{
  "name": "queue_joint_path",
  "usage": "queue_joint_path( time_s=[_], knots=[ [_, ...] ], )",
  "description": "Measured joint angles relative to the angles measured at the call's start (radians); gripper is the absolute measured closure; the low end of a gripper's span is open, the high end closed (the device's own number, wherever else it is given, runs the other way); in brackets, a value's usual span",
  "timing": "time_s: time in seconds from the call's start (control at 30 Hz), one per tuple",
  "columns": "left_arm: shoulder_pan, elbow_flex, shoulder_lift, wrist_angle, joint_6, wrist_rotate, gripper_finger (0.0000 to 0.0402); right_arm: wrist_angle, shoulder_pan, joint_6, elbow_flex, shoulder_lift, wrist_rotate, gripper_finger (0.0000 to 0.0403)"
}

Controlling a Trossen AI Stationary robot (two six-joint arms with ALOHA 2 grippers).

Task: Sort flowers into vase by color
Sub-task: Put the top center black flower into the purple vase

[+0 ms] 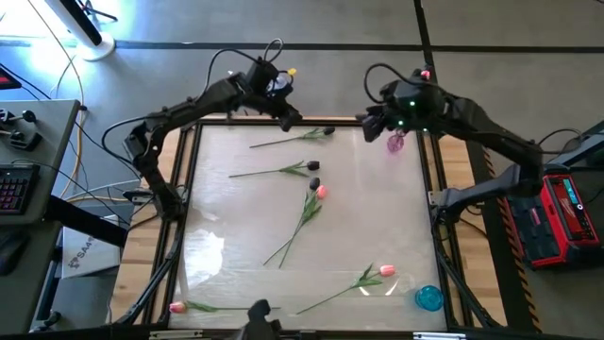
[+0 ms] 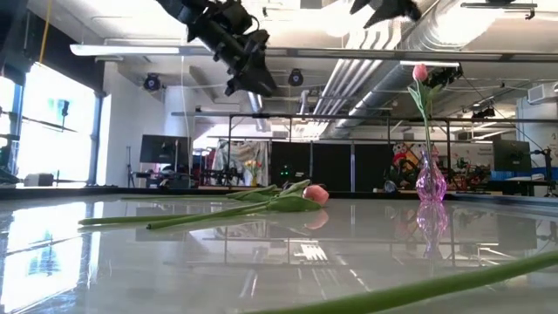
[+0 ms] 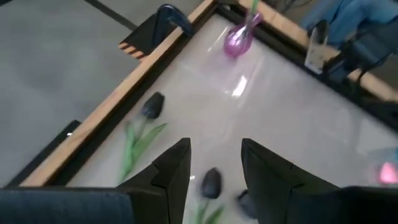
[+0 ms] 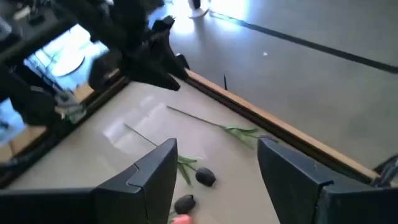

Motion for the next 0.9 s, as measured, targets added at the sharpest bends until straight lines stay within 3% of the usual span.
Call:
queue_joint_path(
  time_s=[0.27,0.47,0.67,0.9],
  knots=[
    [0.042,-0.004,0.096,-0.056,0.139,0.066,0.0271,-0.025,0.053,0.125,0.19,0.0,0.036,0.0192],
    [0.059,-0.004,0.185,-0.068,0.21,0.066,0.0271,0.003,0.106,0.127,0.255,-0.001,0.15,0.0192],
    [0.061,-0.004,0.276,-0.041,0.273,0.044,0.0271,-0.083,0.12,0.251,0.168,0.004,0.207,0.0192],
    [0.061,-0.004,0.37,-0.041,0.273,-0.086,0.0271,-0.04,0.12,0.418,-0.012,0.005,0.177,0.0192]
  ],
)
